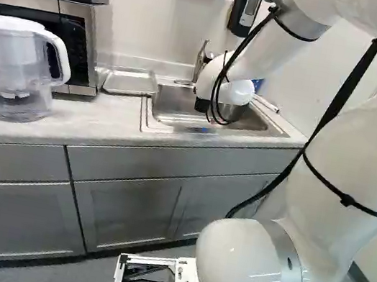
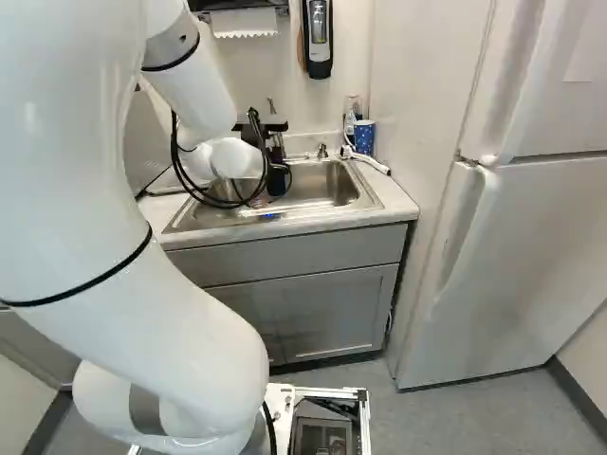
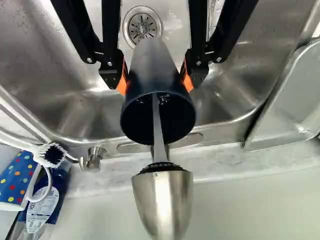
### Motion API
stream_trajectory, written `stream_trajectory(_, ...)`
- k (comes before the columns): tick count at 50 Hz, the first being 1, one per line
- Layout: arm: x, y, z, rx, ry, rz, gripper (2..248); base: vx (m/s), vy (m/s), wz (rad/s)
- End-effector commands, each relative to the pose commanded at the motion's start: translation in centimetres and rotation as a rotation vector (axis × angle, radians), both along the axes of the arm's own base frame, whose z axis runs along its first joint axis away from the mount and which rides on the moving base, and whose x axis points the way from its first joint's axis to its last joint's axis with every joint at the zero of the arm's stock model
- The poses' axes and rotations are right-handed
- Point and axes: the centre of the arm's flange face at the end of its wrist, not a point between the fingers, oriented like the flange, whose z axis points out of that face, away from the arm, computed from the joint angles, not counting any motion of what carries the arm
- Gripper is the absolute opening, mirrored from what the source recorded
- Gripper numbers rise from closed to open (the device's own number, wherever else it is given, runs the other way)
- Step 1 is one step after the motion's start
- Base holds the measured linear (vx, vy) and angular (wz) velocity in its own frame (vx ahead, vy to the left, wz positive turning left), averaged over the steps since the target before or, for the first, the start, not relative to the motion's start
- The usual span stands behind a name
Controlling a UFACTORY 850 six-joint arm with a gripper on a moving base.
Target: Rinse the cup and place it in the tray
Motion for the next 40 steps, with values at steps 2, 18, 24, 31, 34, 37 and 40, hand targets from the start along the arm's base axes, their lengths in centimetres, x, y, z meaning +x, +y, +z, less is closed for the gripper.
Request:
stream_trajectory(2,0.00,0.00,0.00,0.000,0.000,0.000,124,0.000,0.000,0.000)
stream_trajectory(18,0.00,0.00,0.00,0.000,0.000,0.000,124,0.000,0.000,0.000)
stream_trajectory(24,0.00,0.00,0.00,0.000,0.000,0.000,124,0.000,0.000,0.000)
stream_trajectory(31,0.00,0.00,0.00,0.000,0.000,0.000,124,0.000,0.000,0.000)
stream_trajectory(34,0.00,0.00,0.00,0.000,0.000,0.000,124,0.000,0.000,0.000)
stream_trajectory(37,0.00,0.00,0.00,0.000,0.000,0.000,124,0.000,0.000,0.000)
stream_trajectory(40,0.00,0.00,0.00,0.000,0.000,0.000,124,0.000,0.000,0.000)
